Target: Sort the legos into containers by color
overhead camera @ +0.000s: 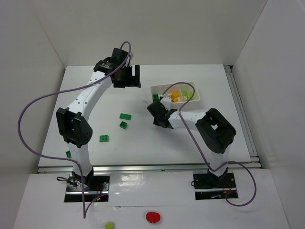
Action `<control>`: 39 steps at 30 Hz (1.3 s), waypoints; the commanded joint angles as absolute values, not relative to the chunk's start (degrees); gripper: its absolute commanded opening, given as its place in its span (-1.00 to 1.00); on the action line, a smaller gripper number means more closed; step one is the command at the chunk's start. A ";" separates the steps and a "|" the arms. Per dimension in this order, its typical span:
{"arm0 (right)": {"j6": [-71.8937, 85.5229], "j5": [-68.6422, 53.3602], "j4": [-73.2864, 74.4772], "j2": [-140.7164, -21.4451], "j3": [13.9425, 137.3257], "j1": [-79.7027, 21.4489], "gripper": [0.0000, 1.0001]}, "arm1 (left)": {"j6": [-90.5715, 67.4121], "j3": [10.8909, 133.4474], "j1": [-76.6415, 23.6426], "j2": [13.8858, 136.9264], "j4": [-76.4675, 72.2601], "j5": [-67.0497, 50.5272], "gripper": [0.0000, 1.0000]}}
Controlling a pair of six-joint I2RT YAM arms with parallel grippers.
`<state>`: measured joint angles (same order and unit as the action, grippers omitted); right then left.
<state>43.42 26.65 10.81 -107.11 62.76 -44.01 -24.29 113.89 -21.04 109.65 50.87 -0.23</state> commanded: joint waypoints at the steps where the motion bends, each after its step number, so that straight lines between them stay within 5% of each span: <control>1: 42.46 29.00 14.59 -101.01 59.95 -44.47 -0.35 | -24.52 113.47 -20.74 108.54 50.19 0.35 0.91; 6: 41.84 27.86 15.20 -95.63 56.78 -45.00 -0.29 | -24.52 113.47 -20.74 108.54 50.19 0.35 0.89; 8: 42.71 27.86 16.08 -95.63 56.78 -45.00 -0.06 | -24.52 113.47 -20.74 108.54 50.19 0.35 0.89; 10: 43.24 27.86 15.39 -95.63 57.39 -45.00 0.41 | -24.52 113.47 -20.74 108.54 50.19 0.35 0.89; 13: 43.24 27.86 13.54 -99.04 60.46 -45.00 0.66 | -24.52 113.47 -20.74 108.54 50.19 0.35 0.89; 20: 46.05 32.77 14.94 -108.54 68.72 -45.00 0.74 | -24.52 111.63 -20.74 107.32 50.19 1.49 0.89; 28: 48.78 36.30 19.95 -113.38 72.77 -44.48 0.52 | -24.52 109.86 -20.74 107.31 49.66 2.02 0.89; 34: 50.79 38.41 20.82 -109.43 67.08 -44.47 -0.23 | -23.99 109.86 -20.74 107.31 49.66 2.02 0.89; 39: 49.58 36.04 20.83 -102.49 60.13 -44.47 -0.47 | -23.99 109.86 -20.74 107.31 49.66 2.02 0.89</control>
